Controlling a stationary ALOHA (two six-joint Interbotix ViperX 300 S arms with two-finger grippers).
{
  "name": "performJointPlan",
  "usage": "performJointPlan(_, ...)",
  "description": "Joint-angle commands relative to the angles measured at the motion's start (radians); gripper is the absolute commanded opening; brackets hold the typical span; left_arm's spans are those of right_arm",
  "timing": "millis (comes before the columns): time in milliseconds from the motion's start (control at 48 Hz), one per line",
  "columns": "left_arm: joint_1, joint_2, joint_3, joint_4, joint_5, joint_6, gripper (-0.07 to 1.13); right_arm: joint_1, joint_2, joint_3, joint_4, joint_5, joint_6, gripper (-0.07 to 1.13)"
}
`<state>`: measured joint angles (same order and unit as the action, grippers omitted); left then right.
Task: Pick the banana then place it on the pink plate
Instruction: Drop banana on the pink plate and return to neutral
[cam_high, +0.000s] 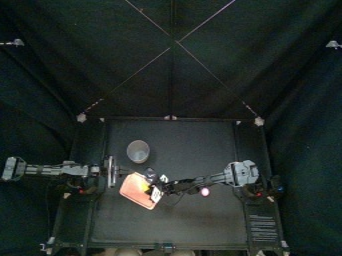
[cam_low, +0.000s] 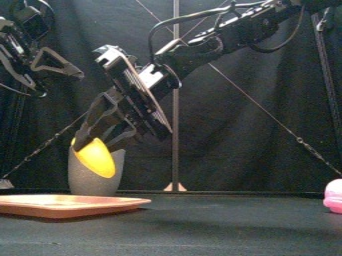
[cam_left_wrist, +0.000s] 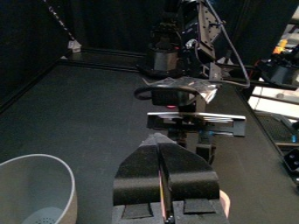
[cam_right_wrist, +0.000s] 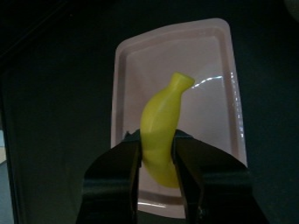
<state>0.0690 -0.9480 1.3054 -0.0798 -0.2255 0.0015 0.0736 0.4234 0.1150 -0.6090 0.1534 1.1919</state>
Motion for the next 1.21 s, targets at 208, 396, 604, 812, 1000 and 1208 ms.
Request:
performJointPlan(208,0.014,0.003,-0.011,-0.002,-0.012,0.002,0.02,-0.015,-0.020,-0.048,-0.021,-0.011,-0.005,0.92)
performJointPlan(396,0.015,0.003,-0.012,-0.002,-0.011,0.002,0.02,-0.008,-0.054,-0.040,-0.078,0.002,0.000,0.91)
performJointPlan(604,0.015,0.003,-0.006,-0.002,-0.009,0.000,0.02,-0.014,-0.163,0.084,-0.091,0.021,0.006,0.91)
performJointPlan(812,0.015,0.003,-0.003,0.000,-0.009,0.002,0.02,-0.023,-0.275,0.212,-0.163,0.021,0.008,0.91)
performJointPlan(1000,0.015,0.003,-0.003,0.003,-0.009,0.003,0.02,-0.063,-0.373,0.296,-0.229,0.020,0.008,0.91)
performJointPlan(1208,0.015,0.003,-0.005,0.018,-0.009,0.005,0.02,-0.129,-0.515,0.380,-0.387,0.020,0.008,0.91)
